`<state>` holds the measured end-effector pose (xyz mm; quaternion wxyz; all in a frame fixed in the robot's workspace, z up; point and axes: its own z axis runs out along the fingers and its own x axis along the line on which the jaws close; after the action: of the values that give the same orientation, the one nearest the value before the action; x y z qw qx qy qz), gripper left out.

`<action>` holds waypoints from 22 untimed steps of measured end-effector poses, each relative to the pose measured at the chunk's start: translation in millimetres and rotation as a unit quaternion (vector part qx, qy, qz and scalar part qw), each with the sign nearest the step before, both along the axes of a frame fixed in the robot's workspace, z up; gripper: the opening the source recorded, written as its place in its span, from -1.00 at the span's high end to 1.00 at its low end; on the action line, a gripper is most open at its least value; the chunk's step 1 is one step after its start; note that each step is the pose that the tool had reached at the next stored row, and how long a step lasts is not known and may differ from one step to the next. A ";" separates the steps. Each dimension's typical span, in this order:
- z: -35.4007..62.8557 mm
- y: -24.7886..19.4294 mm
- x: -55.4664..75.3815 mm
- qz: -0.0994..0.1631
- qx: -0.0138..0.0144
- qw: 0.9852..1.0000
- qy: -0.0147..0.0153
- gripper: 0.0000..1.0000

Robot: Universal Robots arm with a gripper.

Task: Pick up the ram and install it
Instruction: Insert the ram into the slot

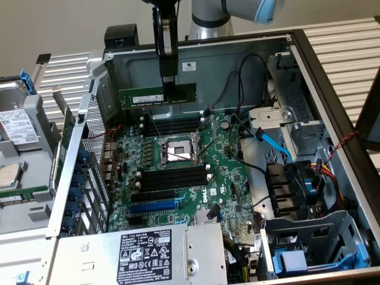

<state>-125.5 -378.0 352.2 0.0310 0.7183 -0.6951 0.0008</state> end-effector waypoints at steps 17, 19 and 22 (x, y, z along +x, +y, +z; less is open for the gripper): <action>-20.7 -3.5 0.0 -0.009 0.000 1.000 -0.001 0.73; -22.7 -4.5 0.0 -0.008 0.000 1.000 -0.001 0.73; -26.3 -5.9 0.0 -0.008 0.000 1.000 -0.001 0.73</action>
<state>-125.5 -383.9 325.9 0.0304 0.7127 -0.7008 0.0011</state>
